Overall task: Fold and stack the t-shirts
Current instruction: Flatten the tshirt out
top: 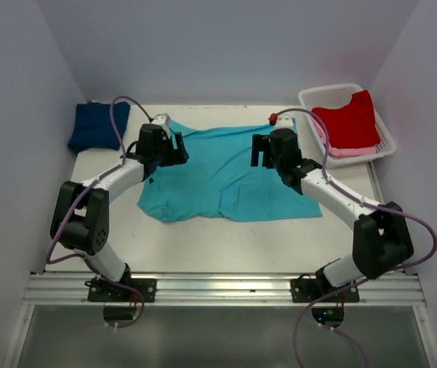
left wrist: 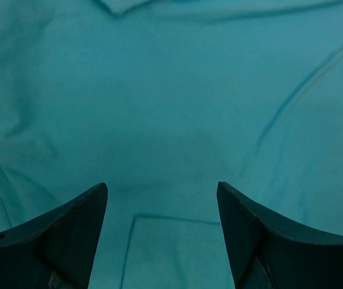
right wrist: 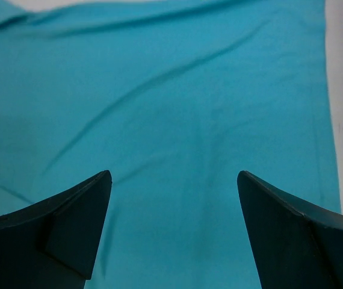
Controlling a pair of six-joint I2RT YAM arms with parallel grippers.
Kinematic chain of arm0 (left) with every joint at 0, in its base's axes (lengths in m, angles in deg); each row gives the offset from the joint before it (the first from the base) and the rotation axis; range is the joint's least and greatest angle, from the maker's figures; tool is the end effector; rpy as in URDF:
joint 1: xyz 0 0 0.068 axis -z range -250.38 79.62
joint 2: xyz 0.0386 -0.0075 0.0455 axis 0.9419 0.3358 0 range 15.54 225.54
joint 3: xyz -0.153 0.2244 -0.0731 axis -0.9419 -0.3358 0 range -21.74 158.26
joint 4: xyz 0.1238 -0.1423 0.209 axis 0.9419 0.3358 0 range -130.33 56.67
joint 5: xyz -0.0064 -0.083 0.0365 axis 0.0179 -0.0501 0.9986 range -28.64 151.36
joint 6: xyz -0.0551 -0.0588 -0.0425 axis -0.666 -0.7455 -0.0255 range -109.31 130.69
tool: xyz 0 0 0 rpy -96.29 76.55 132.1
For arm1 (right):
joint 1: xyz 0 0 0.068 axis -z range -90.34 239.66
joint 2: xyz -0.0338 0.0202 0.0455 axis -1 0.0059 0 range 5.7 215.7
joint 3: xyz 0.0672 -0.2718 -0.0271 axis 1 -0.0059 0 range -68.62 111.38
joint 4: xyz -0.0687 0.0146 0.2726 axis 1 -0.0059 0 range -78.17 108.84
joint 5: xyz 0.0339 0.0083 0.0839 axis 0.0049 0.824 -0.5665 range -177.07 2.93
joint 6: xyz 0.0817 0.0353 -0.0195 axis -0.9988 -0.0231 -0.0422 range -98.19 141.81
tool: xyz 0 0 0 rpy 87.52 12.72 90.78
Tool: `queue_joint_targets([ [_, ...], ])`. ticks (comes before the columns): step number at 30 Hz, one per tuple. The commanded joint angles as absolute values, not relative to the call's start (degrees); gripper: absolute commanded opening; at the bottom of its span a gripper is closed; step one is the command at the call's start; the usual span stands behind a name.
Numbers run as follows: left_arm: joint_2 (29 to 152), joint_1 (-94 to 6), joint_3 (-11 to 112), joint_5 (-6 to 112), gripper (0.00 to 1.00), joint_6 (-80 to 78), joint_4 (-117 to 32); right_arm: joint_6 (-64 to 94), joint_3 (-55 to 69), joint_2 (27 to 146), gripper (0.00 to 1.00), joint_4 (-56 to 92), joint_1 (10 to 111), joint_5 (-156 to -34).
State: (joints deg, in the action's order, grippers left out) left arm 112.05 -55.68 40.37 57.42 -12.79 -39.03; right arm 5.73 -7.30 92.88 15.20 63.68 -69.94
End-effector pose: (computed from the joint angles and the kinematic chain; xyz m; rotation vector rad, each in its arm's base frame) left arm 0.4152 -0.1147 0.1928 -0.1314 2.2245 -0.4463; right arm 0.3742 0.1557 0.2490 0.0024 2.0636 0.1414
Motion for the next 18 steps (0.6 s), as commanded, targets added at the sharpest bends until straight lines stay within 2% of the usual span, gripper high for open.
queue_joint_targets([
  [1, 105.3, -56.1, 35.5, 57.1, 0.76, -15.6, -33.9, 1.9, -13.0, 83.2, 0.88, 9.1, 61.9, -73.4],
  [8, 101.0, -54.7, 29.5, 59.1, 0.68, -15.9, -33.5, -0.7, -22.0, 69.6, 0.73, 4.3, 61.8, -71.7],
  [9, 101.3, -54.7, 29.2, 58.6, 0.66, -15.9, -33.8, -1.0, -22.3, 68.4, 0.64, 4.1, 61.7, -71.6],
  [13, 104.0, -54.6, 28.6, 55.9, 0.58, -15.9, -37.0, -1.3, -22.6, 68.8, 0.47, 2.0, 61.7, -72.0],
  [14, 105.2, -54.5, 27.9, 55.8, 0.55, -15.9, -38.9, -1.3, -22.4, 69.2, 0.38, 1.3, 61.8, -72.6],
  [18, 108.1, -54.4, 27.3, 55.3, 0.40, -16.2, -42.4, -2.3, -22.0, 70.7, 0.28, -0.1, 61.8, -73.8],
])
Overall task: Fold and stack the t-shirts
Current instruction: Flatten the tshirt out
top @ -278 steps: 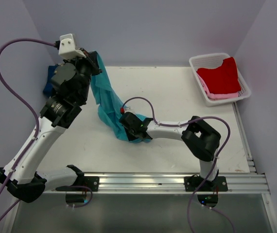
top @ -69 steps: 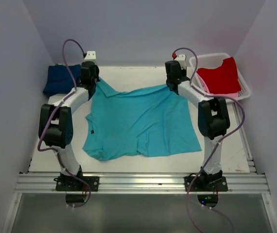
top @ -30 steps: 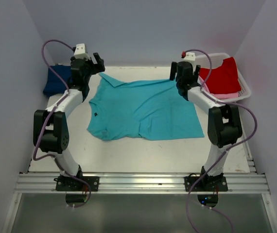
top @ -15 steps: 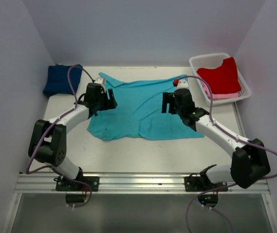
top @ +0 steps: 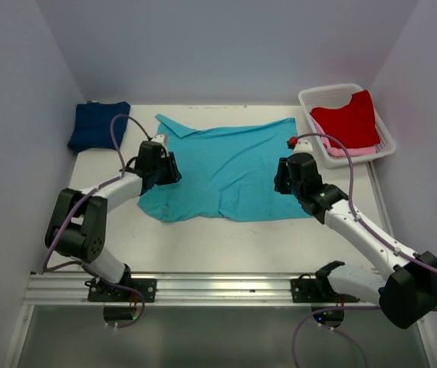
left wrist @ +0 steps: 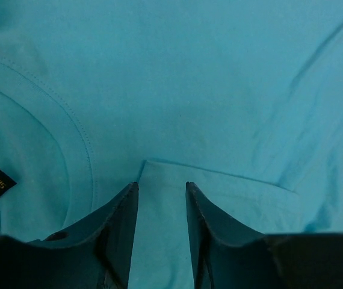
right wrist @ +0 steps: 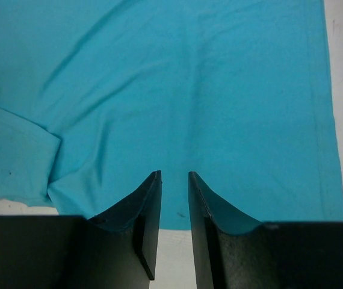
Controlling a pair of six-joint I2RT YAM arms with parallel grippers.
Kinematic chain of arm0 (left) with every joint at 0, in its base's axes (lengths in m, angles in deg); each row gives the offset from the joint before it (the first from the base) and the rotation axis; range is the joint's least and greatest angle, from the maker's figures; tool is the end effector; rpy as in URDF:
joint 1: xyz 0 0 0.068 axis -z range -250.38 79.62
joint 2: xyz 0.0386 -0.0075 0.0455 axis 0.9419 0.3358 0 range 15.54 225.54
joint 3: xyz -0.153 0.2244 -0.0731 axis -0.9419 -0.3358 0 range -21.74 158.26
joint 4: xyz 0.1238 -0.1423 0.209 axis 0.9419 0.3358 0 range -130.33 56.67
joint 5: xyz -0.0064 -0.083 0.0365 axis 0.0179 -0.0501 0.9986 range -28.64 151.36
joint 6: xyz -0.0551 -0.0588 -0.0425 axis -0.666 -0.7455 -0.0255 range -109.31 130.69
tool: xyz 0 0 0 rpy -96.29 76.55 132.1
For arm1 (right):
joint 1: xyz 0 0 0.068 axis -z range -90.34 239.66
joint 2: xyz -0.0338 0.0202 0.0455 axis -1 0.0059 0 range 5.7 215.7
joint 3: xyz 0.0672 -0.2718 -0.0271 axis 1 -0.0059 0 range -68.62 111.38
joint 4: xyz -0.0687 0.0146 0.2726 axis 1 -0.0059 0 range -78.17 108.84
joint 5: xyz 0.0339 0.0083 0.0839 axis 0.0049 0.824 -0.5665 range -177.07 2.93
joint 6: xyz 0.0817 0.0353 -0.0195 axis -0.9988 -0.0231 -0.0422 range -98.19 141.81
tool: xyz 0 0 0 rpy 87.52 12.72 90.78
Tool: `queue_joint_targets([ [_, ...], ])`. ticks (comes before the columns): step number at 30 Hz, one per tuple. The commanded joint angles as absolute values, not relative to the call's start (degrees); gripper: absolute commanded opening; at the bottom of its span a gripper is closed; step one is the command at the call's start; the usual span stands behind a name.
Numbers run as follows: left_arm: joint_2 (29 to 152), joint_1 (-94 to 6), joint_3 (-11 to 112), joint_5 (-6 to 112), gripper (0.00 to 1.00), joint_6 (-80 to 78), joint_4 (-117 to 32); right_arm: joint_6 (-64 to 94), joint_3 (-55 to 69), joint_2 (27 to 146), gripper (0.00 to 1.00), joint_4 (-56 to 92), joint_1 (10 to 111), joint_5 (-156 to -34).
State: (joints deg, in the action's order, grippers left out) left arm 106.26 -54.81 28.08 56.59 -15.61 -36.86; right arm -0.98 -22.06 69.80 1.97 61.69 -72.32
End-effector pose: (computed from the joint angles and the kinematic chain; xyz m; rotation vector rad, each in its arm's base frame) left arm 0.3594 -0.1072 0.1485 -0.1817 2.3812 -0.4520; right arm 0.2738 0.1220 0.2494 0.0494 2.1575 0.2349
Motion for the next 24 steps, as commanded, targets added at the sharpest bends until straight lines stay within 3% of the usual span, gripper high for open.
queue_joint_targets([
  [1, 108.5, -54.4, 27.3, 55.0, 0.40, -16.4, -42.8, -2.4, -22.1, 70.8, 0.28, -0.1, 61.8, -73.8],
  [13, 113.4, -54.4, 29.1, 55.4, 0.38, -15.3, -45.2, -2.5, -23.8, 70.4, 0.25, 0.0, 61.7, -73.6],
  [20, 116.0, -54.4, 29.8, 55.0, 0.34, -15.1, -46.5, -2.4, -25.0, 70.1, 0.17, -0.2, 61.8, -72.9],
  [24, 116.2, -54.4, 29.7, 54.8, 0.27, -15.1, -46.2, -2.4, -25.5, 69.5, 0.12, -0.3, 61.8, -72.4],
])
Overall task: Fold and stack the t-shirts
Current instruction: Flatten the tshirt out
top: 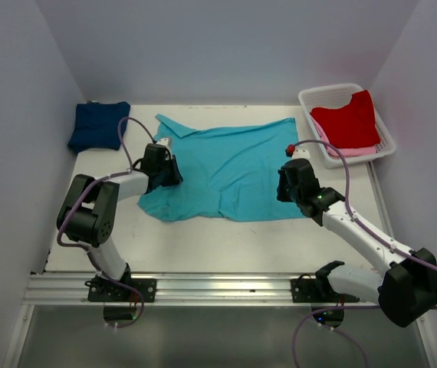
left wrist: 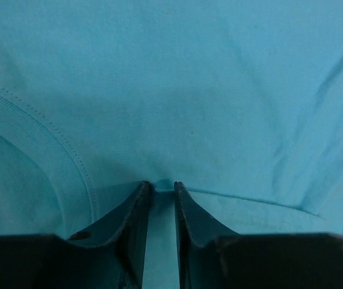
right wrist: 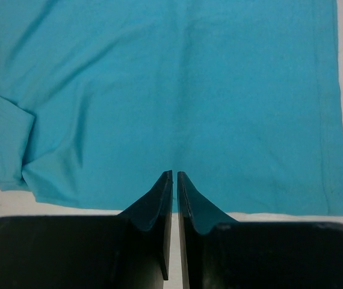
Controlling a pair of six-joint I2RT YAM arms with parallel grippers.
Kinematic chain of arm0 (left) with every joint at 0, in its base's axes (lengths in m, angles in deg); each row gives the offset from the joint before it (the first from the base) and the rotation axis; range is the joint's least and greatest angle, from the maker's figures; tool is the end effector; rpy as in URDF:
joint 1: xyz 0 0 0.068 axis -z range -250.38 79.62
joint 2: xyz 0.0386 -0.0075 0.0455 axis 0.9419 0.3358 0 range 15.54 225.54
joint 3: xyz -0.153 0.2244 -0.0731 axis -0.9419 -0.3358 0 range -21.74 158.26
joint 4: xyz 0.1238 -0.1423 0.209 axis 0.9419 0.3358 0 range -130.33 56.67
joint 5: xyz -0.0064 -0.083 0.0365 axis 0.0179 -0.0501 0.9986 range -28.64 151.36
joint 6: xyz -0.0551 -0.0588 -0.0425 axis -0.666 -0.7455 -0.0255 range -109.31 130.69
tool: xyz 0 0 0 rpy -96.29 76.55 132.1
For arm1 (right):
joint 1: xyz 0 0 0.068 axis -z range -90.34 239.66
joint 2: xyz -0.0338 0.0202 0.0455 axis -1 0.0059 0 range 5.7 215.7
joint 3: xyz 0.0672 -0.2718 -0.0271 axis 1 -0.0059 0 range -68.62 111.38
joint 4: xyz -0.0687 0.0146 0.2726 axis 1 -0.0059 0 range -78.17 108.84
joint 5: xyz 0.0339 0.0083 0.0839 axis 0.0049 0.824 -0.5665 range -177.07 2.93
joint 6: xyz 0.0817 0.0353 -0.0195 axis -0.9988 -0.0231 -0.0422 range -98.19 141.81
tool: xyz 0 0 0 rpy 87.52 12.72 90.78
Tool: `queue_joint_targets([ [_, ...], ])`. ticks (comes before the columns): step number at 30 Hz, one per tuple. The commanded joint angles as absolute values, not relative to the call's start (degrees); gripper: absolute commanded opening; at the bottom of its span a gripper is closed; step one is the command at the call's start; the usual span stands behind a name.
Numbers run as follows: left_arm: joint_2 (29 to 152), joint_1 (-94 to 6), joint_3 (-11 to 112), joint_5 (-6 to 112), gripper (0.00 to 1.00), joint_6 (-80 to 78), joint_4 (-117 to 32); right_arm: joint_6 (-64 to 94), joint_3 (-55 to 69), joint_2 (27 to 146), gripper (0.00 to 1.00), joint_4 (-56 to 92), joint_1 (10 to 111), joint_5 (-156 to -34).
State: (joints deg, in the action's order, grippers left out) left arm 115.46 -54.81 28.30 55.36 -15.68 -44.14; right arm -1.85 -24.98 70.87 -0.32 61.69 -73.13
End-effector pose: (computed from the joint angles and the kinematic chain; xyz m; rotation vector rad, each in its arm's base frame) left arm 0.3754 -0.1135 0.1054 -0.1770 2.4147 -0.4681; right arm 0.2665 0.1194 0.2193 0.0417 2.2634 0.2033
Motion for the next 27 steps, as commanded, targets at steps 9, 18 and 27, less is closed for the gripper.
queue_joint_targets([
  [9, 110.1, -53.2, 29.2, 56.1, 0.15, -15.8, -41.4, -2.0, -25.7, 70.0, 0.07, -0.7, 61.8, -71.2],
  [18, 105.5, -52.8, 29.1, 57.1, 0.15, -15.8, -37.1, -2.2, -25.6, 71.4, 0.03, -0.7, 61.8, -71.2],
  [27, 105.5, -52.4, 27.7, 58.3, 0.00, -15.5, -37.5, -4.3, -25.5, 72.5, 0.00, -3.6, 61.7, -67.0],
])
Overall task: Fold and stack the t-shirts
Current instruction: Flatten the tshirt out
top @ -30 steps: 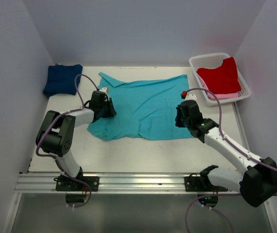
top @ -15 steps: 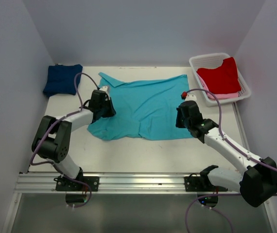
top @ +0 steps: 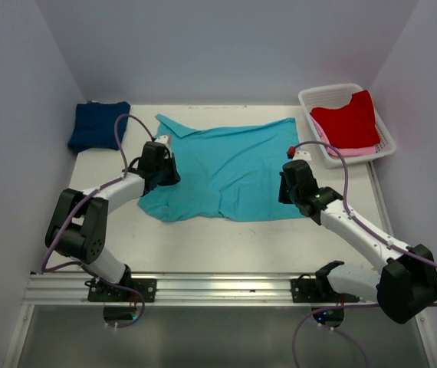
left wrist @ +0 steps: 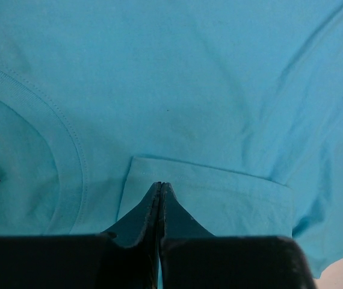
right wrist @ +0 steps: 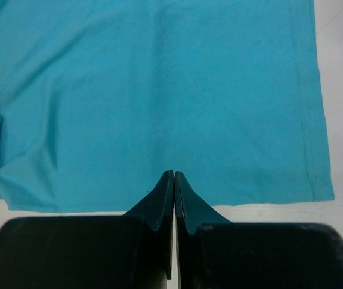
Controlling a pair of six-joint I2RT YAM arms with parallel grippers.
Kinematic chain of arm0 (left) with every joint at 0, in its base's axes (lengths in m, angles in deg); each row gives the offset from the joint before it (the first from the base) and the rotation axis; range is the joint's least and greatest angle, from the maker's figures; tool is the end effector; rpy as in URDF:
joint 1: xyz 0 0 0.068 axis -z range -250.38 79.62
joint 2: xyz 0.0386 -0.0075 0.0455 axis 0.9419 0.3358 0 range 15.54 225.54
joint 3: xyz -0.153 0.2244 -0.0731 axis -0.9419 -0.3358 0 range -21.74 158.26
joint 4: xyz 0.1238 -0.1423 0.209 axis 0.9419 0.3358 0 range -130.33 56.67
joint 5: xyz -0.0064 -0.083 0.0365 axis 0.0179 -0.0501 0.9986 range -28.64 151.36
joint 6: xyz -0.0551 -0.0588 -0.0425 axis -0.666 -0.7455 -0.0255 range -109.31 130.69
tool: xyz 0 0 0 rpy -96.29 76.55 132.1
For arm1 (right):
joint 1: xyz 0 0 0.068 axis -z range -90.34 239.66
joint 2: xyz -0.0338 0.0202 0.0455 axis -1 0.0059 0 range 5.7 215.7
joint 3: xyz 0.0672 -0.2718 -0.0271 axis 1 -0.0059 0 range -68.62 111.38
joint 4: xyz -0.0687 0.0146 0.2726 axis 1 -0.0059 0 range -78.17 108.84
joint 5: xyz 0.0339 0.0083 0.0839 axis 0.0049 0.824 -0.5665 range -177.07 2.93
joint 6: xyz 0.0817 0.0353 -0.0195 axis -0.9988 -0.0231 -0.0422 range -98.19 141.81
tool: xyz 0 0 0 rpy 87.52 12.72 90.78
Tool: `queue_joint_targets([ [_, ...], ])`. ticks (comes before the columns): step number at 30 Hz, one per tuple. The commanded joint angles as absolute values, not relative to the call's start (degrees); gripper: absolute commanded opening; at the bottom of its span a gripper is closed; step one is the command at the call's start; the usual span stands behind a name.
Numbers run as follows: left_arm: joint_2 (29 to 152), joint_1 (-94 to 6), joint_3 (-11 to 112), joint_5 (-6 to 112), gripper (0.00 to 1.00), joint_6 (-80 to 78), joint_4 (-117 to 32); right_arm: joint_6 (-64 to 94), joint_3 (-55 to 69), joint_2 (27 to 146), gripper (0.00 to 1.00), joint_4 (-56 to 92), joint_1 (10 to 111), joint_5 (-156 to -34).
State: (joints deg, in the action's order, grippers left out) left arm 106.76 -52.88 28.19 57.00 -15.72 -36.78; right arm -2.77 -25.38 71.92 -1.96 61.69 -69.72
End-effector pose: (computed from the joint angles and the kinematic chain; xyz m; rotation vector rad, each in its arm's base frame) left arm 0.3564 -0.1189 0.1459 -0.1485 2.3941 -0.4578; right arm 0.2660 0.1138 0.2093 0.0813 2.2935 0.1196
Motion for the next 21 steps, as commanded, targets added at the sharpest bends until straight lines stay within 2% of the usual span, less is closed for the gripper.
queue_joint_targets([
  [1, 105.5, -52.4, 27.6, 58.4, 0.01, -15.4, -37.7, -4.4, -25.6, 72.8, 0.00, -3.5, 61.8, -67.0],
  [2, 105.7, -52.4, 27.7, 58.9, 0.12, -15.2, -38.0, -4.3, -25.6, 72.9, 0.00, -3.4, 61.8, -67.5],
  [4, 106.3, -52.4, 27.7, 59.8, 0.25, -15.1, -38.4, -4.4, -25.5, 73.1, 0.00, -3.4, 61.8, -67.6],
  [7, 107.9, -52.4, 27.9, 61.2, 0.31, -14.8, -38.8, -4.3, -25.3, 73.6, 0.00, -3.7, 61.8, -67.7],
  [10, 110.1, -52.4, 28.2, 61.1, 0.34, -14.7, -39.4, -4.1, -25.3, 73.6, 0.00, -3.9, 61.8, -67.8],
  [21, 114.6, -52.4, 28.3, 60.1, 0.33, -14.4, -43.6, -3.4, -25.6, 72.3, 0.00, -4.5, 61.8, -67.6],
])
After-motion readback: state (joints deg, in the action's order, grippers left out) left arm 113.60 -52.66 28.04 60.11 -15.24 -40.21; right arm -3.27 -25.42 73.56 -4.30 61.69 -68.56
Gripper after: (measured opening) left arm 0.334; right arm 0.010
